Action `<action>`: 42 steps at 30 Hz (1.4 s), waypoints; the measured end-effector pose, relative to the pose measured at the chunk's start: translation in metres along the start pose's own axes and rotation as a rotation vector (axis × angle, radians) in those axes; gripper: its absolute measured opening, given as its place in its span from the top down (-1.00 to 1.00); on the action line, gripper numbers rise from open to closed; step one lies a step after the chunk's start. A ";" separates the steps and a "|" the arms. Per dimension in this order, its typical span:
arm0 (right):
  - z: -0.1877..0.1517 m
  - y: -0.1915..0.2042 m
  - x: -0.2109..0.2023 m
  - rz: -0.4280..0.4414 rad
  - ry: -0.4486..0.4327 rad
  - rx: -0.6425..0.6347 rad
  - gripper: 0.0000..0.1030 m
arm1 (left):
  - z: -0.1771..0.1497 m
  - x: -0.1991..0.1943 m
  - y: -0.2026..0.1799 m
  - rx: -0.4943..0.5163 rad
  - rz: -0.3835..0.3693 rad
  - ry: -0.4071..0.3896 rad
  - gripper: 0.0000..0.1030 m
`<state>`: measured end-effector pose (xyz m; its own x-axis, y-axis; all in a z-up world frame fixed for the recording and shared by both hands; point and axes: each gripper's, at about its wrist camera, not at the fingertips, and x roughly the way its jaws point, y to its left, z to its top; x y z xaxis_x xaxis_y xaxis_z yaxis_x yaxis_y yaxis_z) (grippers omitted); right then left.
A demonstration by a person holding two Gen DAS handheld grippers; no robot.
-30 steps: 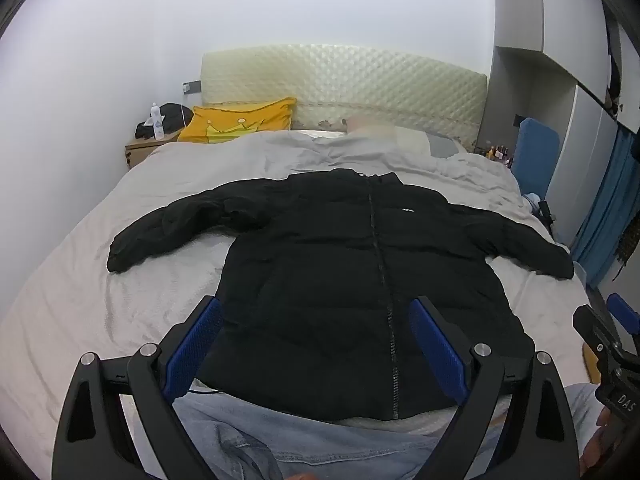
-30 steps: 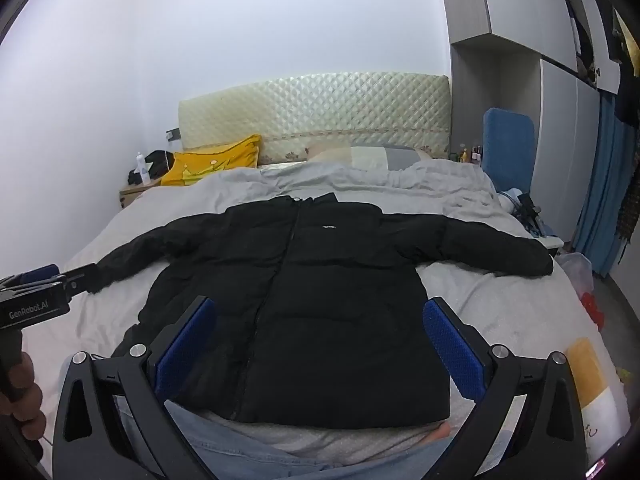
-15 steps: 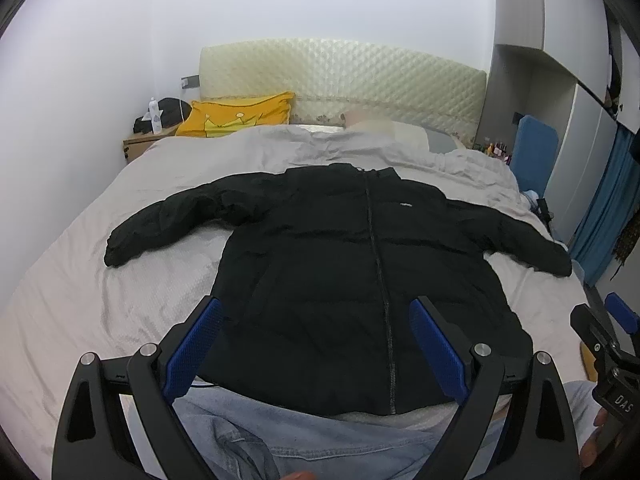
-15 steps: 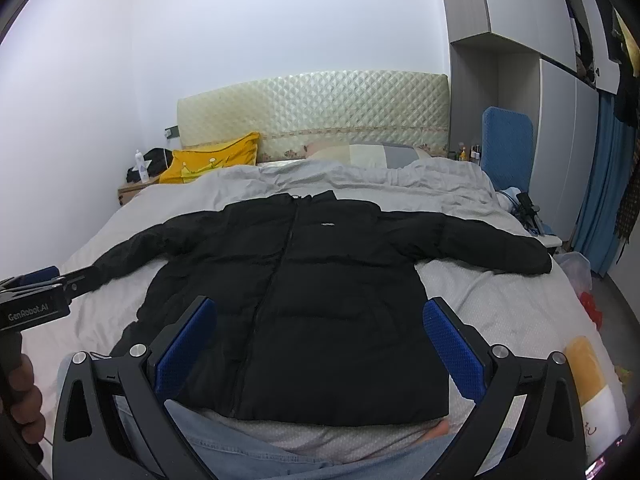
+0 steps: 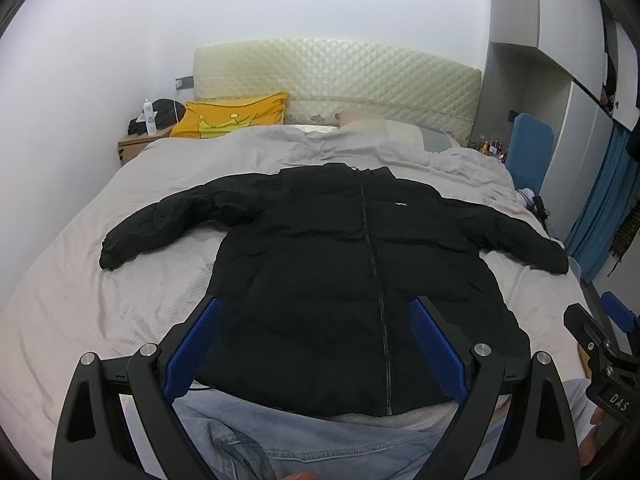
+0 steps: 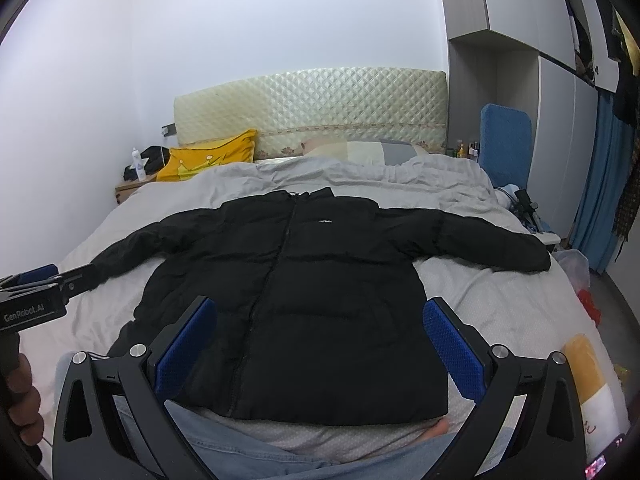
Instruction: Fold large clothes
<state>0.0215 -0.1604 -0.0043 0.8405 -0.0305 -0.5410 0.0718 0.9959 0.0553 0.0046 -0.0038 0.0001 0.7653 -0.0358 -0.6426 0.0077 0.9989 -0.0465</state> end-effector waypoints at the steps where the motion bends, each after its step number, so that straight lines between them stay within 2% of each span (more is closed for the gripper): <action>1: 0.000 -0.001 0.000 -0.004 0.000 0.000 -1.00 | 0.001 0.000 0.000 -0.001 -0.002 -0.001 -0.84; 42: 0.002 -0.003 0.000 -0.008 0.002 0.005 -1.00 | 0.001 0.001 -0.001 -0.004 -0.015 0.007 -0.84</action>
<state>0.0218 -0.1635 -0.0030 0.8386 -0.0382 -0.5434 0.0811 0.9952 0.0553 0.0059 -0.0048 0.0006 0.7608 -0.0514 -0.6470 0.0171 0.9981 -0.0592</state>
